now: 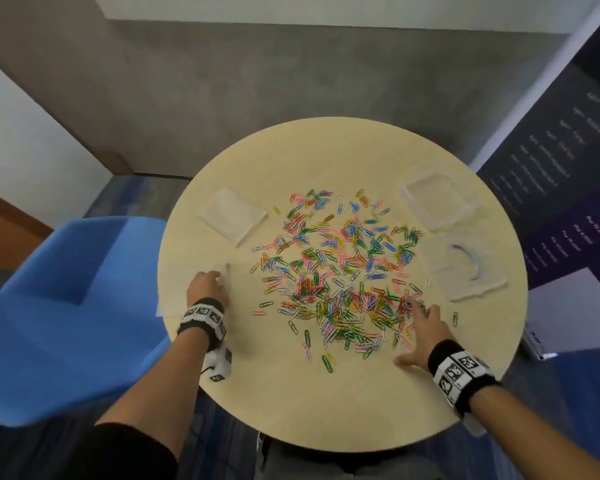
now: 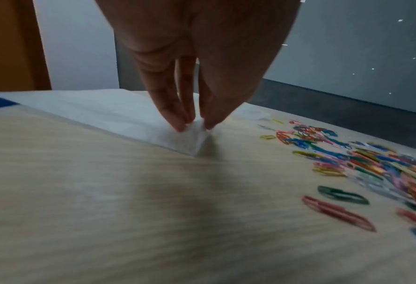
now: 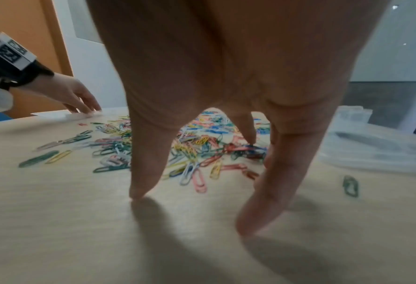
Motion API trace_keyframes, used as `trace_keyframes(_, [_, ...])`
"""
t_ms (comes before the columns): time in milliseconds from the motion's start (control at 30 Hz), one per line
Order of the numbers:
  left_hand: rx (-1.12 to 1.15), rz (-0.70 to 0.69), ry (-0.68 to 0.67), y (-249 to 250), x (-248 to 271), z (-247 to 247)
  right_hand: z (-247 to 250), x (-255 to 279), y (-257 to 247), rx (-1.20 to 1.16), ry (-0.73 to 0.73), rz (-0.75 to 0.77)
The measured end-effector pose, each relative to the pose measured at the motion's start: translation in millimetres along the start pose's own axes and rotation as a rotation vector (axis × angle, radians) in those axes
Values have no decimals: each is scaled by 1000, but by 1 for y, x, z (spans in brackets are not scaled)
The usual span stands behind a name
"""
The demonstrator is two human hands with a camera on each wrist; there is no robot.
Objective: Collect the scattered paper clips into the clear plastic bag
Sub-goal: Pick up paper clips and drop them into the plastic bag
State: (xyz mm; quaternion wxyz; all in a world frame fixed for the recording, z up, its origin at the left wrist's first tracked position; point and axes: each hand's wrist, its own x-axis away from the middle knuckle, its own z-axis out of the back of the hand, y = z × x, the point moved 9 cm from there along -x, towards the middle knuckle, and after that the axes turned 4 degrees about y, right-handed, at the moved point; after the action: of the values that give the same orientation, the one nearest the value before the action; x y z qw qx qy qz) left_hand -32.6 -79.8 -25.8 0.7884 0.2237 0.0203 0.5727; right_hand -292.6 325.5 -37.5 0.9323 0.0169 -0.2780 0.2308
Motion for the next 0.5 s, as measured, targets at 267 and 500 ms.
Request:
trace_keyframes(267, [413, 223, 146, -31, 24, 62, 13, -8, -28, -170, 249, 74])
trace_keyframes(500, [388, 1, 82, 0, 53, 93, 13, -14, -39, -112, 267, 127])
